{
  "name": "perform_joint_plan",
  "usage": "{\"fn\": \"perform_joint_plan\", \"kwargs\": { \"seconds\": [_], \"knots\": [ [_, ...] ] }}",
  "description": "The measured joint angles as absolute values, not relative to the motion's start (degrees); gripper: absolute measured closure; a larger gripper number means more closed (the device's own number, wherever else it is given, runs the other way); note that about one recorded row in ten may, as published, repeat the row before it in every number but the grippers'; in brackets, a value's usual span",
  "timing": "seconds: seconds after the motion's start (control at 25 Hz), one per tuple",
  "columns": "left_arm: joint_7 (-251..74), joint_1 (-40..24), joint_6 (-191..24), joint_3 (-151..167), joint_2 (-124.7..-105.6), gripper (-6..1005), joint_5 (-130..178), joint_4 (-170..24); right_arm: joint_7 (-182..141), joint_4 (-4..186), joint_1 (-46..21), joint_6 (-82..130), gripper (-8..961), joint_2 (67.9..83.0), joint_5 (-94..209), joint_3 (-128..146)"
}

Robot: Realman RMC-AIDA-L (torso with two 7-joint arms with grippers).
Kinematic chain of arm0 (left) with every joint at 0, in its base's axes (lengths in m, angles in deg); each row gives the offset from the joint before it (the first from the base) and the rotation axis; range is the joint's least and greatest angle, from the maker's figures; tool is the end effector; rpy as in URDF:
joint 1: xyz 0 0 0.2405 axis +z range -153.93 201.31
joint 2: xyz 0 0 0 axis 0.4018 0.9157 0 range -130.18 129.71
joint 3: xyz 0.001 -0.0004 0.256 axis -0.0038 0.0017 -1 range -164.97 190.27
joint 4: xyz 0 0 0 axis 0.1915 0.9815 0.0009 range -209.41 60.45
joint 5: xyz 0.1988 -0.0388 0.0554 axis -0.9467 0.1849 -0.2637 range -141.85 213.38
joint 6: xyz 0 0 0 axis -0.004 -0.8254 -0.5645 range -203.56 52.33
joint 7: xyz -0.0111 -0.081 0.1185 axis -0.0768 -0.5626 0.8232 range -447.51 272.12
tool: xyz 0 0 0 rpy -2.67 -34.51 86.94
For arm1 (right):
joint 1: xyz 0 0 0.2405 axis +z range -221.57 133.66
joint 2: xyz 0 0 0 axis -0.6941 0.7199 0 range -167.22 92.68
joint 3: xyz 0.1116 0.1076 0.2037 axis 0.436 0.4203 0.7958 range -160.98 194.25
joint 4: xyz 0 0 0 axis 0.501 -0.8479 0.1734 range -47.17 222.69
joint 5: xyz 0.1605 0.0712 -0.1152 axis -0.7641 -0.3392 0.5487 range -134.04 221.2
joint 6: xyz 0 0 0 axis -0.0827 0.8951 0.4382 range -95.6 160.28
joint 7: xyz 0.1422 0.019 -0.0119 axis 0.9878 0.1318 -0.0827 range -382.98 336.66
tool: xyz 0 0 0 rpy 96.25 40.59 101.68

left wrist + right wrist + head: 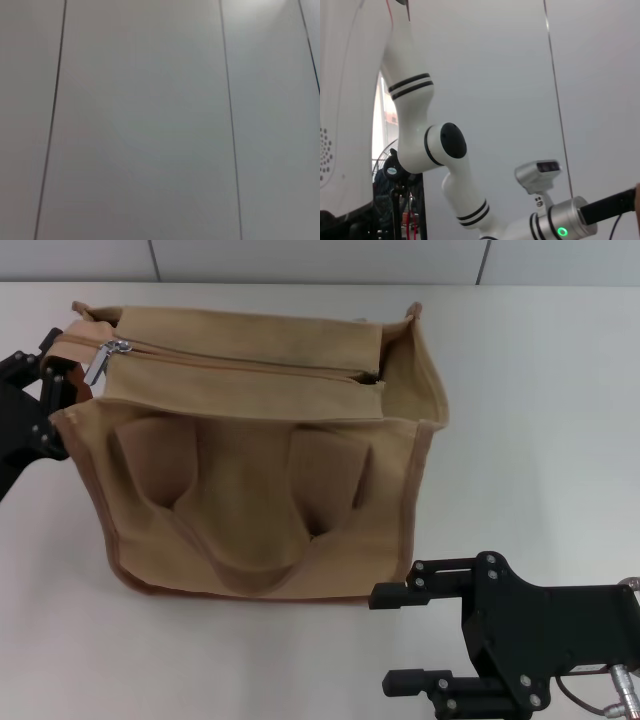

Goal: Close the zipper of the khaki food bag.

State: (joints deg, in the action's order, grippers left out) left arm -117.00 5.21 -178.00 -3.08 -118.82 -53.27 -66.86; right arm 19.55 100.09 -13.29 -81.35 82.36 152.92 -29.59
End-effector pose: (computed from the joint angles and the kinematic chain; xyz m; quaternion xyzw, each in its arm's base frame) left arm -0.3098 0.2538 0.0218 -0.7478 -0.1040 -0.4661 0.4612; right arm 0.2282 0.2268 -0.0483 0.8971 -0.0137 -0.4377 0.0582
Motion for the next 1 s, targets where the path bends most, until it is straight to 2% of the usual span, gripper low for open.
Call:
{"fn": "perform_joint_plan", "kwargs": {
  "seconds": [0.36, 0.6, 0.8, 0.88, 0.92, 1.0],
  "knots": [
    [-132.90, 4.70, -179.49, -3.17, -118.80, 972, -54.96, -58.97, 22.87, 101.42, -13.07, -88.78, 378, 82.01, 152.18, -27.68],
    [-134.89, 4.70, -182.69, -3.93, -118.92, 967, -55.02, -58.36, 41.39, 102.35, -11.42, -91.56, 378, 82.10, 147.88, -18.18],
    [-133.89, 3.96, -183.75, -3.96, -119.21, 963, -54.79, -58.80, 56.00, 102.63, -7.50, -82.65, 378, 82.13, 140.35, -18.00],
    [-133.76, 3.85, -183.98, -3.97, -119.23, 962, -54.80, -58.85, 60.10, 102.51, -4.69, -78.62, 378, 82.24, 139.17, -19.10],
    [-133.70, 3.55, -184.43, -3.97, -119.24, 961, -54.85, -58.90, 62.93, 101.77, -1.13, -76.34, 378, 82.34, 139.04, -21.31],
    [-133.72, 3.45, -184.52, -3.97, -119.24, 959, -54.85, -58.98, 64.06, 101.49, 0.38, -75.28, 378, 82.39, 139.04, -22.57]
  ]
}}
